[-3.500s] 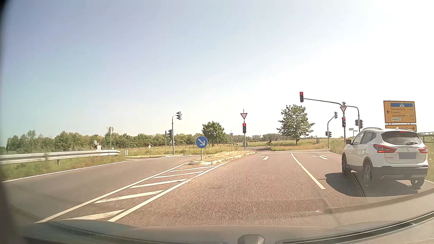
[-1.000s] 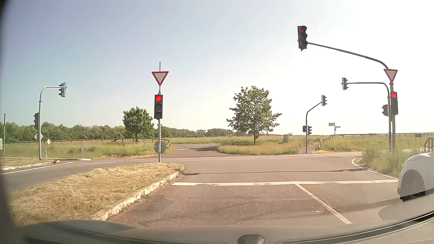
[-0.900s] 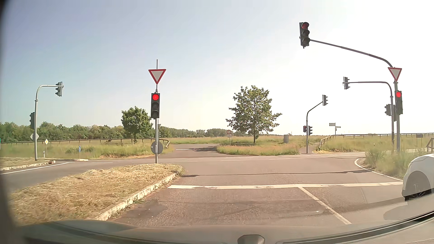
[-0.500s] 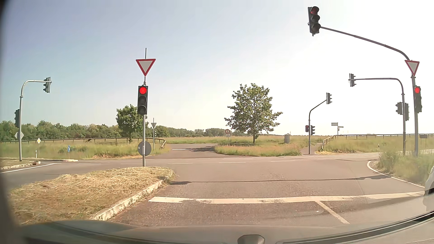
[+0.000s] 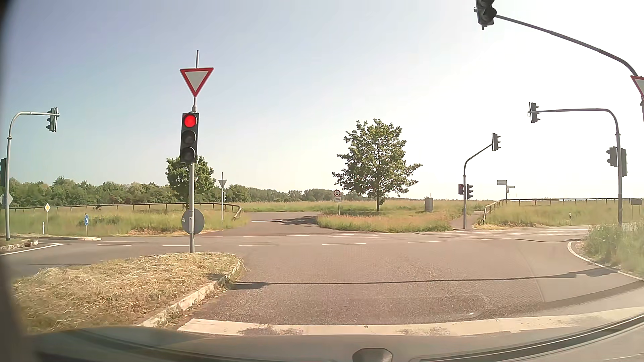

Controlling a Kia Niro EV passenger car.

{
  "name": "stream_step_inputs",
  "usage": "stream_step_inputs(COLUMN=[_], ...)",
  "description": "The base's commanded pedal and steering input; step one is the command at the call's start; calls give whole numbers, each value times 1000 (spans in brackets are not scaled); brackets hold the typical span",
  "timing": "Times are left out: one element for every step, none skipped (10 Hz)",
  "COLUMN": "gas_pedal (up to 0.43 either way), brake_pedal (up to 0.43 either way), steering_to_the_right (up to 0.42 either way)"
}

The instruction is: Follow the waypoints while adhering to traffic rules and regulations

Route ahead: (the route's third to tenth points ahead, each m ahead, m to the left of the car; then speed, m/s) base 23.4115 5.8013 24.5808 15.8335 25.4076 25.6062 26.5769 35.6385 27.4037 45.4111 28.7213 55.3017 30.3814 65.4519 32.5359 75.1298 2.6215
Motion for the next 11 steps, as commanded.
stream_step_inputs(gas_pedal=[0, 0, 0, 0, 0, 0, 0, 0, 0, 0, 0], brake_pedal=[329, 323, 323, 311, 311, 305, 305, 299, 293, 280, 274], steering_to_the_right=[0, -2, -4, -5, -7, -8, -11, -15, -19, -25, -30])
